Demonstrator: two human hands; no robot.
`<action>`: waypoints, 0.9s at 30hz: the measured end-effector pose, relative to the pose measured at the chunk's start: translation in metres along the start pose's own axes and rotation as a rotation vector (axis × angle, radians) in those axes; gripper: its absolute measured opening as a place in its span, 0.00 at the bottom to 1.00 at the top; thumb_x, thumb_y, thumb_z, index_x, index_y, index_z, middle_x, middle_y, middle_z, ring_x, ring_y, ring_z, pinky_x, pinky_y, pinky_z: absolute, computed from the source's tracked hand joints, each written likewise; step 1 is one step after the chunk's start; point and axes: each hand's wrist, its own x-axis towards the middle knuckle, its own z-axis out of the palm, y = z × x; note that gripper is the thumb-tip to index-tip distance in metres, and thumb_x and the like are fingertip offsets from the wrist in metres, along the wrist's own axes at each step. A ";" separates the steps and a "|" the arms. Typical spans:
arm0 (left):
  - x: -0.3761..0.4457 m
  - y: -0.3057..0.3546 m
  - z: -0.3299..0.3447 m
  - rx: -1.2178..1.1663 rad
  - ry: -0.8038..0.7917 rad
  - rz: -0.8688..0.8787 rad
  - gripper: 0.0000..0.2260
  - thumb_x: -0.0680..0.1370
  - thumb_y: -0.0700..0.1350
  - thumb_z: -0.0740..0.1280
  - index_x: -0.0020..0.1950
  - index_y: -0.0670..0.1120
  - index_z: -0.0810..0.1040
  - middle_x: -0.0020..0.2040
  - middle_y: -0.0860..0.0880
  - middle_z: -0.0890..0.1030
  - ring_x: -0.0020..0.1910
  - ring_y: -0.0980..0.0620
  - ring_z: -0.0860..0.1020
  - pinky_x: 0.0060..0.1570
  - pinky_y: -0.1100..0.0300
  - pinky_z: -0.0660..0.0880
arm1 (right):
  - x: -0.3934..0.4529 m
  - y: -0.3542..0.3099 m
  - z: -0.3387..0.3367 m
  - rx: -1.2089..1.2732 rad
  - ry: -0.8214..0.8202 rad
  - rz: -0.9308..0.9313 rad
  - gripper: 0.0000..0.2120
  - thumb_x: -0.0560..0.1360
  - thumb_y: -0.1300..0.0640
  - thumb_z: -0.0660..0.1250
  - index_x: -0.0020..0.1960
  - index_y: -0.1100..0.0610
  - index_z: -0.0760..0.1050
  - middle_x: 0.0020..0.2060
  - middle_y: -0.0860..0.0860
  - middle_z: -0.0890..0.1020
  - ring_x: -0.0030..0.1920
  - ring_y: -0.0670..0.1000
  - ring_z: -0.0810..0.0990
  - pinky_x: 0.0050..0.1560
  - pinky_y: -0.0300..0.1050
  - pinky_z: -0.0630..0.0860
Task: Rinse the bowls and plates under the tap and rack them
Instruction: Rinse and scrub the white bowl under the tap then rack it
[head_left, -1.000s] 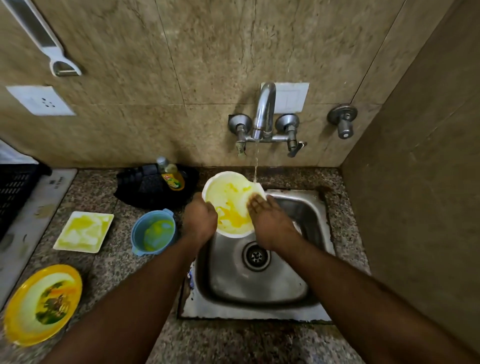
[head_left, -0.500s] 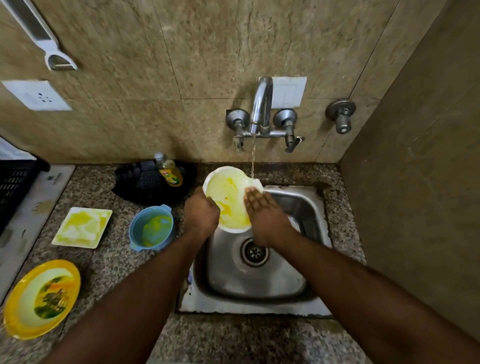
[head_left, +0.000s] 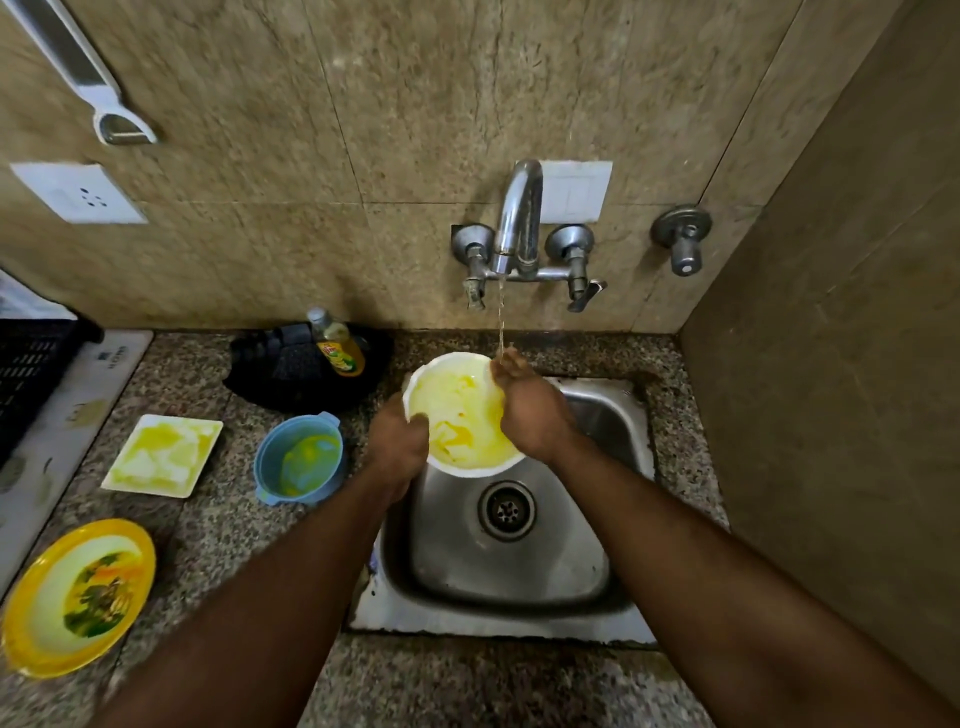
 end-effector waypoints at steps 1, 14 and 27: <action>-0.001 -0.003 0.000 0.009 -0.009 0.009 0.25 0.73 0.50 0.65 0.65 0.37 0.79 0.57 0.39 0.82 0.52 0.48 0.76 0.48 0.60 0.68 | 0.008 0.002 -0.002 0.068 0.073 0.071 0.30 0.73 0.62 0.65 0.76 0.61 0.69 0.74 0.59 0.73 0.74 0.58 0.71 0.69 0.48 0.72; 0.019 -0.021 0.006 0.098 -0.078 0.028 0.17 0.82 0.40 0.67 0.71 0.39 0.76 0.62 0.41 0.80 0.54 0.50 0.74 0.49 0.62 0.66 | 0.030 0.018 -0.004 0.981 0.210 0.590 0.15 0.71 0.46 0.78 0.38 0.58 0.84 0.31 0.49 0.82 0.31 0.48 0.77 0.35 0.40 0.70; 0.048 0.005 0.020 0.514 -0.014 0.042 0.21 0.78 0.57 0.69 0.66 0.47 0.80 0.58 0.42 0.84 0.57 0.38 0.81 0.54 0.50 0.78 | 0.019 0.019 -0.005 0.679 0.084 0.450 0.12 0.78 0.53 0.71 0.56 0.60 0.85 0.47 0.57 0.86 0.48 0.57 0.84 0.48 0.48 0.79</action>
